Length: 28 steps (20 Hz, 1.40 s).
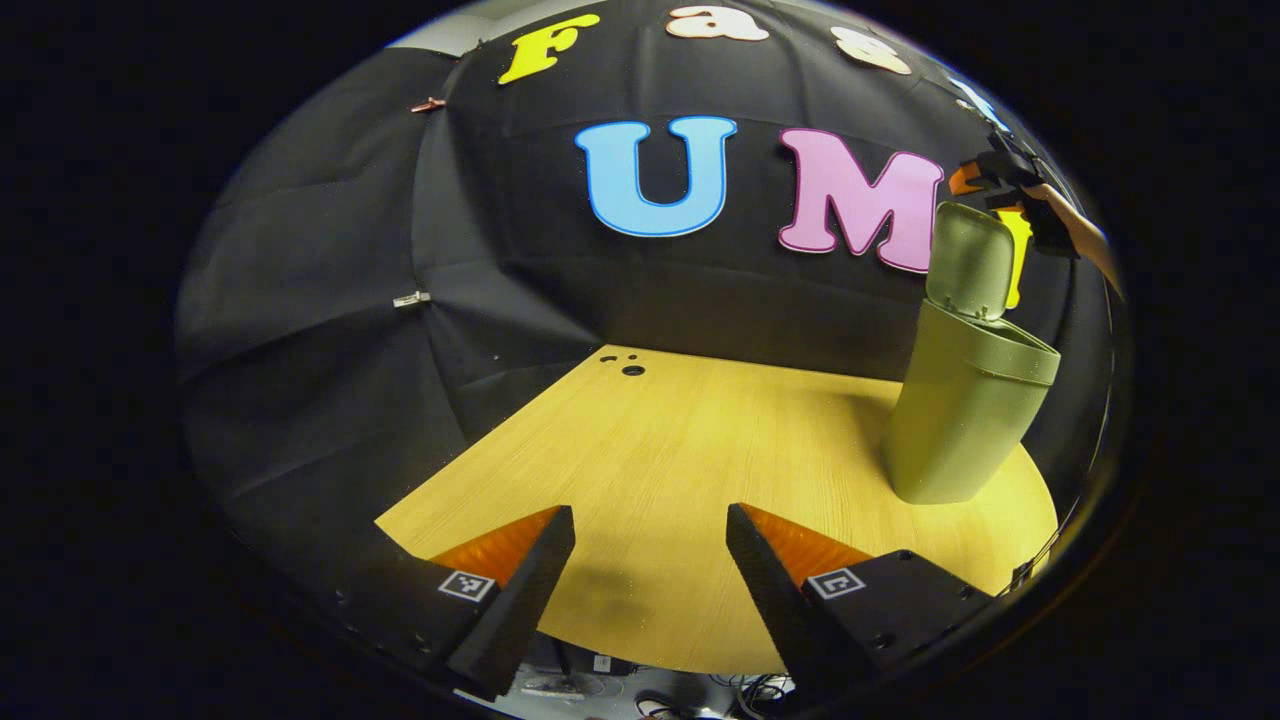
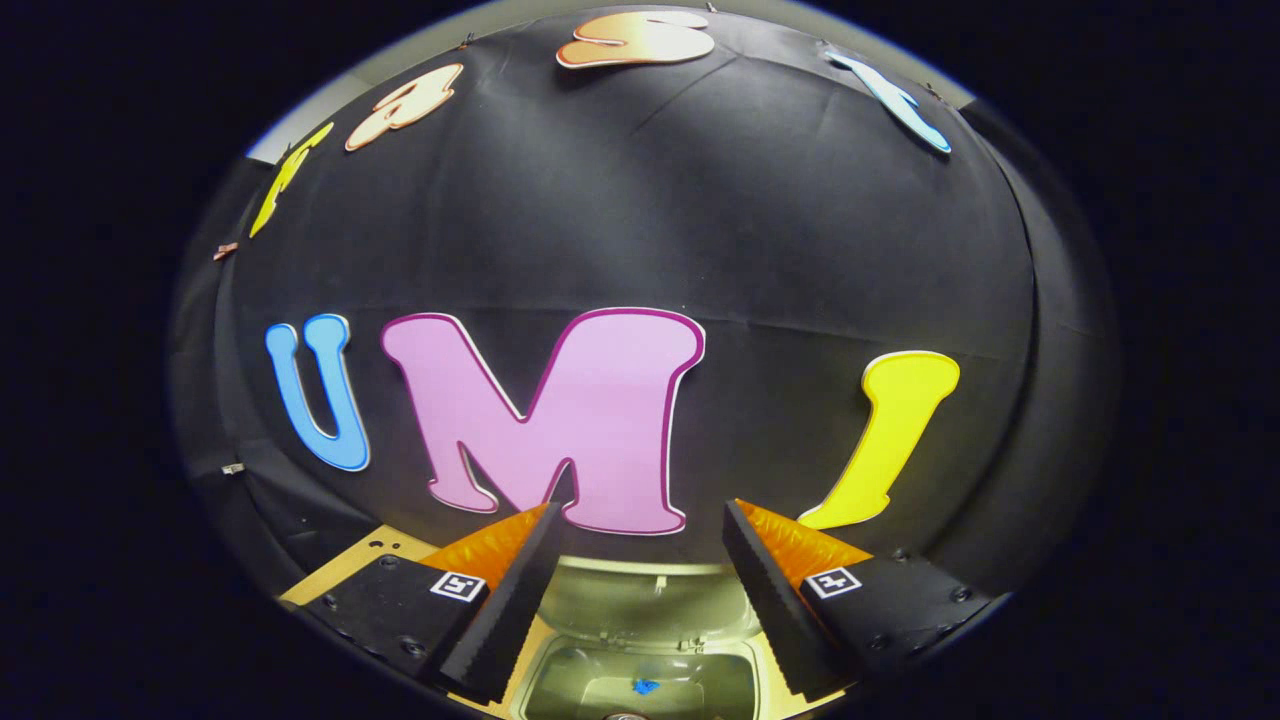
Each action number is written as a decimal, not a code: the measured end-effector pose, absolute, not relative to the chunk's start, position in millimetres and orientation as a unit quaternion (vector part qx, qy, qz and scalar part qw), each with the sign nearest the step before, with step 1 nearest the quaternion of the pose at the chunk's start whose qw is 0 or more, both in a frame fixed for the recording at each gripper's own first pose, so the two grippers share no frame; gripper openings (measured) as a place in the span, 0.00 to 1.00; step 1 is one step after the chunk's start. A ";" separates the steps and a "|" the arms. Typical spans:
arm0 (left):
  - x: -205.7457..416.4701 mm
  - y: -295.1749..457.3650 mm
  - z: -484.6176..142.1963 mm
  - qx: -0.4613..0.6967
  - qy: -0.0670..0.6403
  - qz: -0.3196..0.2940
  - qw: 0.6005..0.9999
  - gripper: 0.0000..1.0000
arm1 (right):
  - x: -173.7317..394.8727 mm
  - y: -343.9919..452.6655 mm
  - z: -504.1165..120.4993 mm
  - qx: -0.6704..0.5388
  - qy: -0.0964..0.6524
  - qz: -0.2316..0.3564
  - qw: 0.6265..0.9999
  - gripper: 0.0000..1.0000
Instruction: Press the lid of the desktop garbage bin to open it, pick up the crumpled paper on the desktop and throw it into the bin, then pick up the pop can on the desktop and drop it into the bin, and finally close the garbage bin lid.
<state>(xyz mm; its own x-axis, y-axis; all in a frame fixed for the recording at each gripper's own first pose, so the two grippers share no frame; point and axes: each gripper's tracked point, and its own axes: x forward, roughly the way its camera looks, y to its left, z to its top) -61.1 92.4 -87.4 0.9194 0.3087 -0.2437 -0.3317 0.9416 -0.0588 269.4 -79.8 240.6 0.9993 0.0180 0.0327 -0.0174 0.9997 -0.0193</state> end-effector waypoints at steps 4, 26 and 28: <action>-66.0 97.8 -87.2 -0.050 0.115 0.178 0.976 0.98 | 286.9 -81.0 228.3 -0.003 0.006 0.009 1.000 0.99; -35.9 86.4 -78.0 -0.011 0.100 0.103 0.990 0.98 | 178.3 -83.1 112.7 0.019 0.083 0.014 0.996 0.99; -33.5 81.9 -78.5 -0.009 0.102 0.095 0.990 0.98 | 173.2 -84.7 93.4 0.020 0.096 0.010 0.995 0.99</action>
